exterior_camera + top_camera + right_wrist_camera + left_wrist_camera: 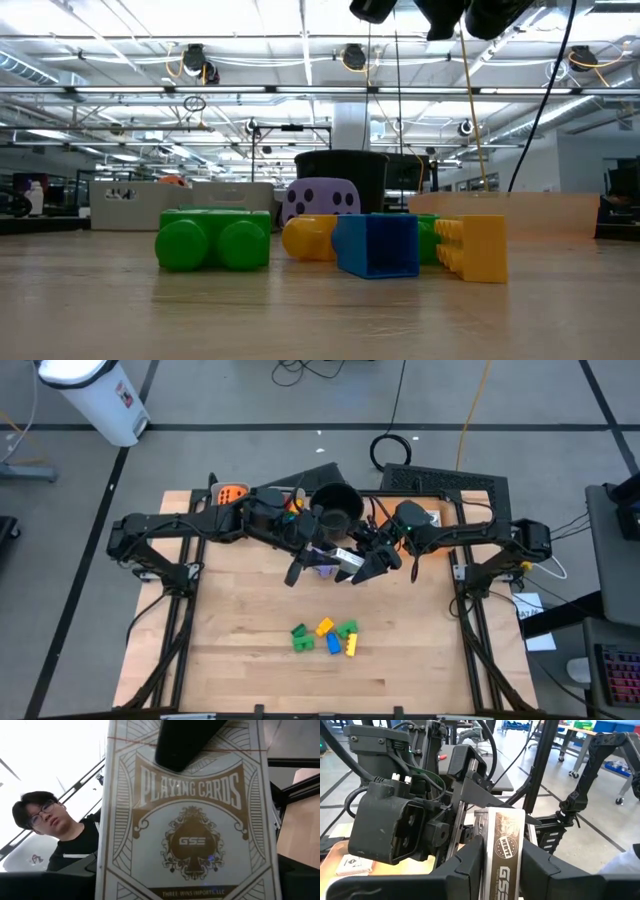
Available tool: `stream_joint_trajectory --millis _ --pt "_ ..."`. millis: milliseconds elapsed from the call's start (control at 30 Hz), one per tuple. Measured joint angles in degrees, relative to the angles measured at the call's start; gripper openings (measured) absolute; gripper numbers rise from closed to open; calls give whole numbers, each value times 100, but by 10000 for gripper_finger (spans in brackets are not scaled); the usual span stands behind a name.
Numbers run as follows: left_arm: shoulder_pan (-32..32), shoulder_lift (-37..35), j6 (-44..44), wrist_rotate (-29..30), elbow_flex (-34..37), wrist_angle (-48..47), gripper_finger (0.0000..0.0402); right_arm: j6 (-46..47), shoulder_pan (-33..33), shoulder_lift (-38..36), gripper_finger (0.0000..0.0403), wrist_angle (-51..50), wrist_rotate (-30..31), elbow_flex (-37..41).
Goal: Pick & Place Toys
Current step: Put the brown deck of cards into the orange bin
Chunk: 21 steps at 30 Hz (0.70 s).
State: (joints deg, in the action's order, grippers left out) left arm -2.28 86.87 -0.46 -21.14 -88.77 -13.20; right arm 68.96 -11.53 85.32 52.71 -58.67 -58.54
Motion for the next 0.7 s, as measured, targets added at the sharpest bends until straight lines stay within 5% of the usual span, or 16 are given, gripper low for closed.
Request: stream_joint_trajectory --millis 700 --pt "-70 -65 32 287 0 269 244 -59 -252 13 282 -35 42 0"
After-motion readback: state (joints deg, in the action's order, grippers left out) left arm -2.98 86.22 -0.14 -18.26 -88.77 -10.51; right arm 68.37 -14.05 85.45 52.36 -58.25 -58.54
